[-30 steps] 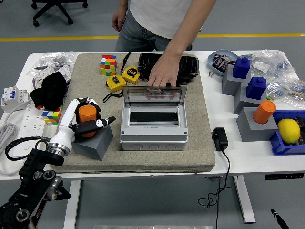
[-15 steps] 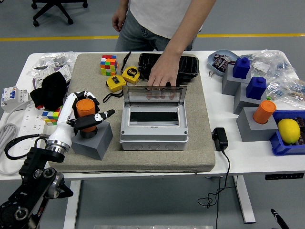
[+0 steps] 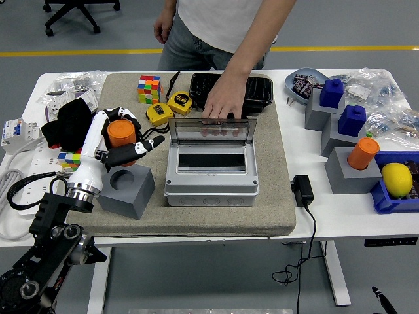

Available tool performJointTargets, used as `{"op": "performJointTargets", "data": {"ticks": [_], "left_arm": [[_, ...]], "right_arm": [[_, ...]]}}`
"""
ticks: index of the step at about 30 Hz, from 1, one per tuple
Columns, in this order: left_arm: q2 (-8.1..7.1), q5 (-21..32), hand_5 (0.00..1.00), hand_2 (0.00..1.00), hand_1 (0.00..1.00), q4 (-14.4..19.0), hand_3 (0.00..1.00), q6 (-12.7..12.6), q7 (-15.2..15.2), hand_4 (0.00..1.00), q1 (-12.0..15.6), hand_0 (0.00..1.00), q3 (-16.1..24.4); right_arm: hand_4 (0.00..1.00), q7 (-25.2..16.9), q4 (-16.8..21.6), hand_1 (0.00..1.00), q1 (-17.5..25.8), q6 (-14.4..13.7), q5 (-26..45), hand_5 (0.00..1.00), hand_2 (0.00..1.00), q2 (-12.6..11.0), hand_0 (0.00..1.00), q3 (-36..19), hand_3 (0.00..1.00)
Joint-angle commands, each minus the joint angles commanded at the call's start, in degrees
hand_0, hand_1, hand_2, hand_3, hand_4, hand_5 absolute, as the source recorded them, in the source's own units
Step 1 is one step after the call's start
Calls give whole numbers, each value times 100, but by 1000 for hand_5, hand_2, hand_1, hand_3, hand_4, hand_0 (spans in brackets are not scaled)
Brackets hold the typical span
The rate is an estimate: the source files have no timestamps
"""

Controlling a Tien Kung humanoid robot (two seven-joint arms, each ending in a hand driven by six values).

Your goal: Fetch the battery,place it into the box,close the lid of the box

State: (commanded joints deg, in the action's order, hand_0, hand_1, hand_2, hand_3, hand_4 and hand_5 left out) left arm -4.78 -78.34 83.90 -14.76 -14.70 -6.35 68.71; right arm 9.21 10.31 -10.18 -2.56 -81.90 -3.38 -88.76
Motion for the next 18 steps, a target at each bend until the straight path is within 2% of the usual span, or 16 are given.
{"op": "performJointTargets", "data": {"ticks": [4,7,12,18], "left_arm": [[-206,-604,118,19,14,109,2,-267,93,998,-187,55,-384],[-325,-1194,118,19,14,171,2,-361,200,998,-368,55,-720],[-409,-2228,132,16,7,207,2,-484,358,998,-644,56,-1286],[-513,-2889,151,13,6,101,2,-613,444,998,-974,56,-1934]], "right_arm": [[998,7,0,700,-10,1,-15,998,720,-11,777,-1,766],[998,16,0,700,-14,4,-44,998,720,-20,777,-13,766],[998,16,0,701,-15,7,-69,998,720,-26,776,-17,766],[998,26,0,701,-18,8,-96,998,720,-33,776,-29,766]]}}
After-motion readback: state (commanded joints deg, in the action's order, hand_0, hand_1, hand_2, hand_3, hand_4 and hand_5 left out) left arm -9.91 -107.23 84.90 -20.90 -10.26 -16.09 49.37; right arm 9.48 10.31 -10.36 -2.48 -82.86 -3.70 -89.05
